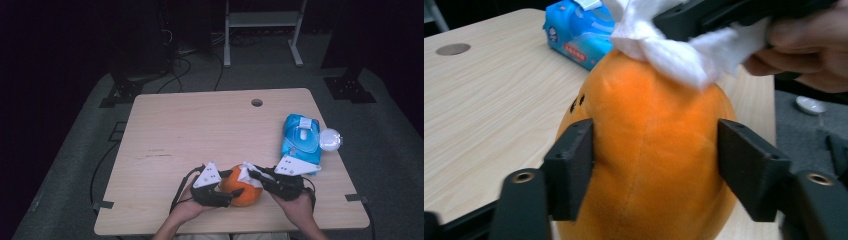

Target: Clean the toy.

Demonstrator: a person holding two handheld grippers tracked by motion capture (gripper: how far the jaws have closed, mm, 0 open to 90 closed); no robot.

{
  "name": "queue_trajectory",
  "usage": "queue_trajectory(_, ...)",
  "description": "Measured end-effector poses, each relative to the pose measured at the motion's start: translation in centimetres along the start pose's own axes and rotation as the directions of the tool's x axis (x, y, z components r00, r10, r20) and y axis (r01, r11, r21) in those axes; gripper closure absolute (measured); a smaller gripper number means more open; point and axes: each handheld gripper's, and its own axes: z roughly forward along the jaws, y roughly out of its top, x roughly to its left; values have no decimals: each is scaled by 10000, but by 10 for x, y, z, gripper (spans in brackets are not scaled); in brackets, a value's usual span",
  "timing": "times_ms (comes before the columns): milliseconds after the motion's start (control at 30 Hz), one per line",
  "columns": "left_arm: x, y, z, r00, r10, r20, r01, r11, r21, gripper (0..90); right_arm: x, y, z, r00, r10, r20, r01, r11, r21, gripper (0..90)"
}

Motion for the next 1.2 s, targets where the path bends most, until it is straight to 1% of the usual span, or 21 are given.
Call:
queue_trajectory(33,1,1,0,10000,-75,-1,75,10000,-30,269,-3,-2,-2,9999,131,12,-131,9999,5,803)
queue_trajectory(100,4,1,2,9994,-305,-131,307,9994,165,180,0,-2,-5,10000,52,6,-52,10000,36,804)
queue_trajectory(133,5,-1,5,9990,-443,-47,444,9987,240,168,4,-1,-5,9999,12,-100,-11,10000,35,804)
queue_trajectory(167,4,-3,7,9989,-462,32,461,9984,326,171,9,0,-4,9997,-106,-228,106,9999,19,804)
queue_trajectory(267,-5,-4,12,9998,15,176,-22,9992,389,257,27,5,3,9955,-787,-525,800,9965,238,803)
queue_trajectory(300,-8,-4,13,9995,234,195,-242,9988,422,274,28,7,5,9938,-929,-617,949,9950,317,803)
queue_trajectory(333,-11,-4,13,9989,411,220,-420,9980,466,292,27,9,6,9937,-937,-621,962,9946,393,803)
queue_trajectory(367,-12,-4,13,9987,448,240,-458,9979,449,299,23,10,5,9944,-896,-551,919,9950,393,804)
queue_trajectory(467,-10,-4,12,9988,390,293,-402,9983,423,301,3,6,0,9998,-128,-133,133,9992,389,804)
queue_trajectory(533,-7,-3,11,9994,178,300,-187,9994,303,255,-9,0,-5,9998,177,104,-182,9985,513,804)
queue_trajectory(600,-5,-4,14,9997,-40,230,31,9993,366,172,-13,-5,-9,9986,523,10,-522,9972,539,805)
queue_trajectory(667,-6,-7,19,9993,-186,323,174,9992,369,143,-10,-4,-11,9981,569,-223,-558,9974,453,806)
queue_trajectory(733,-9,-6,21,9995,-52,326,38,9992,409,166,1,1,-10,9974,348,-637,-327,9989,336,806)
queue_trajectory(767,-11,-5,21,9995,150,280,-162,9989,444,209,7,3,-7,9970,141,-761,-112,9992,379,806)
queue_trajectory(800,-13,-5,20,9994,298,161,-306,9982,513,241,11,5,-4,9967,-95,-810,129,9990,417,806)
queue_trajectory(867,-12,-5,17,9995,331,6,-330,9986,421,309,10,7,-1,9978,-229,-629,259,9985,472,806)
queue_trajectory(967,-7,-4,11,10000,16,-48,-15,9996,273,347,-10,1,-4,9990,411,-159,-403,9981,456,807)
queue_trajectory(1033,-2,-4,9,9992,-390,21,390,9992,97,353,-23,-8,-7,9946,1036,-112,-1030,9937,441,807)
queue_trajectory(1067,1,-4,7,9984,-554,94,553,9985,32,355,-26,-10,-9,9937,1123,-54,-1120,9926,475,808)
queue_trajectory(1133,3,-4,5,9972,-735,103,736,9973,-86,356,-26,-11,-11,9895,1416,-297,-1406,9895,333,810)
queue_trajectory(1200,4,-2,4,9971,-735,-178,735,9973,-18,357,-20,-6,-12,9899,1317,-530,-1312,9913,127,810)
